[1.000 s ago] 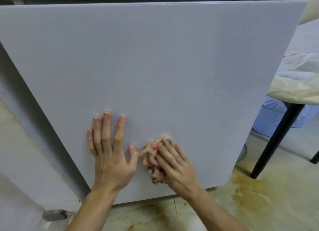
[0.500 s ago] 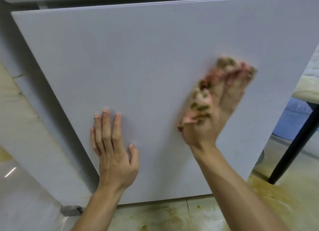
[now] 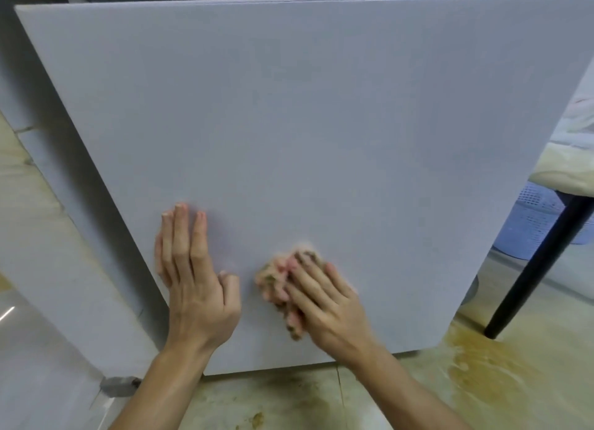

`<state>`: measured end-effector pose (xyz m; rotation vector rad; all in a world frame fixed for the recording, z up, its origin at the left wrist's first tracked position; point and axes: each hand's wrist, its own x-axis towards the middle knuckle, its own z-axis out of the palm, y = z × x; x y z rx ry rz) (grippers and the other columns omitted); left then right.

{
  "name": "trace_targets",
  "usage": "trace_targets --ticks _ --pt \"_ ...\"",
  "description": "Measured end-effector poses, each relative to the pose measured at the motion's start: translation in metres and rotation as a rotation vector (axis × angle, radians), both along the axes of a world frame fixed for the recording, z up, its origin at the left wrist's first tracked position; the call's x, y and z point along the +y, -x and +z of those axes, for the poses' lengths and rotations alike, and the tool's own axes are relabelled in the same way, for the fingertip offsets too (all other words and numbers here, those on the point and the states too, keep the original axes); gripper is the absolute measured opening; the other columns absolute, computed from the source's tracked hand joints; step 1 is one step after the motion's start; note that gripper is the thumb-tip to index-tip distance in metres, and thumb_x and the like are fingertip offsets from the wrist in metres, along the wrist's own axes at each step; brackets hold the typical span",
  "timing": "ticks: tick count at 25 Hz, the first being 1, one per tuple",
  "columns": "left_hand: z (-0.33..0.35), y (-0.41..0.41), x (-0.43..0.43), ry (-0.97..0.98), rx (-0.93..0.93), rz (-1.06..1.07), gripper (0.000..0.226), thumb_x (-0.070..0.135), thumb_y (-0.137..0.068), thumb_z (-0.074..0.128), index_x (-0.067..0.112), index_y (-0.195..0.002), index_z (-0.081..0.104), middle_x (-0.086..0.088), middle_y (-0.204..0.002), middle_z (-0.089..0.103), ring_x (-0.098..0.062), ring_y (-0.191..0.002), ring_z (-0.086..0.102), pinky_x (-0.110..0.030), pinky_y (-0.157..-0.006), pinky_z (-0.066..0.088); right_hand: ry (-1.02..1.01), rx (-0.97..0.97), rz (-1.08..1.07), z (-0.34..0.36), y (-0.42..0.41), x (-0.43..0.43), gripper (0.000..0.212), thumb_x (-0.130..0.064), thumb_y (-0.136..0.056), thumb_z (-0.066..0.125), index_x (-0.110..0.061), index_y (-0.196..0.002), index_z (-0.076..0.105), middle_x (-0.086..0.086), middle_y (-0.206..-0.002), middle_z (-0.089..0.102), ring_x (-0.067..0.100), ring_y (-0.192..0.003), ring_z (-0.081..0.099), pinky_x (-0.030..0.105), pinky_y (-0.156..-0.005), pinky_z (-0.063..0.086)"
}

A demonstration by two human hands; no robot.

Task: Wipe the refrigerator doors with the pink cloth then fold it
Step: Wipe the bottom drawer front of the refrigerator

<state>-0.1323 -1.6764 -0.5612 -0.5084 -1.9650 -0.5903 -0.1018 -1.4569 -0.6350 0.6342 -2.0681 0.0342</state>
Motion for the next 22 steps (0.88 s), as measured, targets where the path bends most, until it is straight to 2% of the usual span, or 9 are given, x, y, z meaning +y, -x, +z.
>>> trace_targets --ticks 3,5,6,9,12,14,17,19,22 --pt "0.001 -0.001 0.009 0.008 -0.016 0.019 0.089 0.004 -0.081 0.057 -0.003 -0.161 0.020 -0.019 -0.172 0.010 -0.035 -0.162 0.001 -0.061 -0.129 0.009 0.261 0.024 -0.134 -0.006 -0.015 0.051 0.051 -0.030 -0.114 0.035 -0.016 -0.163 0.030 -0.001 -0.177 0.001 0.022 -0.163 0.007 0.042 -0.133 0.006" --pt "0.003 -0.002 0.010 -0.002 -0.021 0.034 0.088 0.006 -0.082 0.060 -0.003 -0.160 0.021 -0.019 -0.172 0.010 -0.034 -0.162 0.001 -0.061 -0.129 0.010 0.453 0.065 -0.158 0.029 -0.014 0.057 0.061 -0.033 -0.114 0.029 -0.020 -0.168 0.006 -0.002 -0.176 -0.012 0.023 -0.163 -0.006 0.044 -0.132 0.000" --pt "0.005 -0.003 0.011 -0.003 -0.018 0.042 0.089 0.006 -0.081 0.061 -0.004 -0.160 0.022 -0.019 -0.172 0.010 -0.034 -0.162 0.001 -0.061 -0.129 0.010 0.540 0.100 -0.154 0.054 -0.009 0.050 0.063 -0.032 -0.113 0.029 -0.016 -0.168 0.002 -0.002 -0.175 -0.014 0.024 -0.162 -0.009 0.045 -0.132 -0.001" --pt "0.014 -0.002 0.007 0.012 0.002 0.030 0.091 0.007 -0.078 0.064 -0.005 -0.159 0.023 -0.021 -0.170 0.012 -0.034 -0.162 0.001 -0.059 -0.130 0.009 0.748 0.213 -0.107 0.134 0.013 0.000 0.056 -0.020 -0.109 0.040 0.005 -0.158 0.028 0.018 -0.173 0.006 0.037 -0.159 0.004 0.050 -0.130 0.003" --pt "0.019 0.000 0.001 0.046 -0.019 0.000 0.094 0.009 -0.078 0.065 -0.003 -0.160 0.021 -0.019 -0.171 0.011 -0.035 -0.162 0.002 -0.060 -0.130 0.010 0.673 0.288 -0.050 0.160 0.024 -0.045 0.048 -0.015 -0.103 0.048 0.002 -0.148 0.050 0.019 -0.162 0.028 0.033 -0.156 0.020 0.049 -0.130 0.014" --pt "0.018 0.000 -0.002 0.057 -0.022 -0.008 0.093 0.009 -0.080 0.065 -0.001 -0.161 0.020 -0.018 -0.172 0.011 -0.037 -0.162 0.004 -0.060 -0.129 0.011 0.522 0.258 -0.011 0.130 0.022 -0.052 0.045 -0.015 -0.103 0.052 -0.005 -0.147 0.054 0.015 -0.161 0.032 0.028 -0.158 0.023 0.049 -0.129 0.020" --pt "0.003 -0.011 0.004 0.019 -0.077 -0.026 0.086 0.005 -0.085 0.065 -0.002 -0.160 0.025 -0.019 -0.172 0.012 -0.039 -0.162 0.006 -0.056 -0.131 0.011 0.341 0.077 0.059 0.058 0.004 -0.049 0.043 -0.007 -0.104 0.057 -0.012 -0.147 0.057 0.006 -0.166 0.034 0.024 -0.159 0.027 0.048 -0.128 0.028" --pt "-0.021 -0.029 0.014 -0.043 -0.164 -0.114 0.077 0.002 -0.087 0.062 -0.003 -0.158 0.031 -0.015 -0.172 0.015 -0.036 -0.162 0.010 -0.049 -0.131 0.013 0.389 -0.017 0.117 0.021 -0.013 -0.051 0.040 -0.007 -0.107 0.052 -0.012 -0.146 0.058 0.006 -0.161 0.042 0.025 -0.154 0.038 0.048 -0.122 0.039" --pt "-0.067 -0.064 0.025 -0.132 -0.384 -0.278 0.063 0.002 -0.091 0.052 0.003 -0.154 0.042 -0.008 -0.168 0.031 -0.027 -0.157 0.030 -0.041 -0.127 0.028 0.653 -0.247 0.178 -0.012 -0.040 -0.063 0.034 -0.013 -0.110 0.043 -0.017 -0.142 0.057 0.003 -0.147 0.054 0.021 -0.135 0.054 0.034 -0.111 0.048"
